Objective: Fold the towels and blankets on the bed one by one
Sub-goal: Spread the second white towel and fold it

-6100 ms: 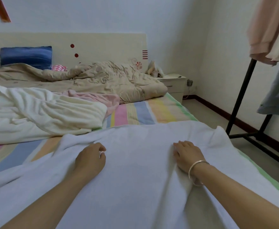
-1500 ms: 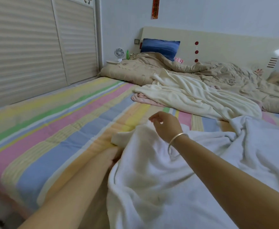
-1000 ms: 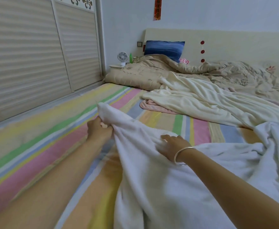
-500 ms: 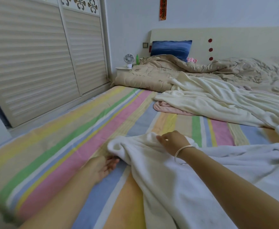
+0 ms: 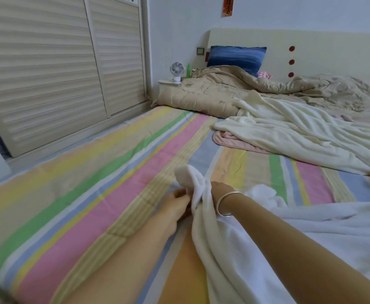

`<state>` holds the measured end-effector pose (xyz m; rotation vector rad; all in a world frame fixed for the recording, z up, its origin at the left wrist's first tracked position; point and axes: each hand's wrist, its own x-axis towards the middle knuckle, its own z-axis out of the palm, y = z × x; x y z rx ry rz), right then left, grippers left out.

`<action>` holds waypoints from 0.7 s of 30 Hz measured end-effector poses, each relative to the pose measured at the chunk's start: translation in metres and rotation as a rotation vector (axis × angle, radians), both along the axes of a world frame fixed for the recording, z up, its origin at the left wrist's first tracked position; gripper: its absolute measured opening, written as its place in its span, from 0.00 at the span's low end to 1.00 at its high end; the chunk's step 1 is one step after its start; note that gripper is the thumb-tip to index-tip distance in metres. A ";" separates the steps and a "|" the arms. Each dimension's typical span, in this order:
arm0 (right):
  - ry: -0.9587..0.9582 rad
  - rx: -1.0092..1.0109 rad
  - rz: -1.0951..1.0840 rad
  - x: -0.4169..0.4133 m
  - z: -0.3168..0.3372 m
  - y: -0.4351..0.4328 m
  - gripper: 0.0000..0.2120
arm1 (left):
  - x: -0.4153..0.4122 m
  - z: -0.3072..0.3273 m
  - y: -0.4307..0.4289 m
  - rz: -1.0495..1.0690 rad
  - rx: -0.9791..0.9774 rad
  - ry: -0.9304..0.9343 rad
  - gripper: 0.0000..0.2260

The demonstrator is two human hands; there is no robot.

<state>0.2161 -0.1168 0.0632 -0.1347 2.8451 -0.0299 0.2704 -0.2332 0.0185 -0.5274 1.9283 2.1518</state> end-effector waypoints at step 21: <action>0.618 -0.711 -0.039 -0.030 0.128 -0.100 0.17 | 0.044 0.087 -0.100 -0.067 -0.103 0.324 0.17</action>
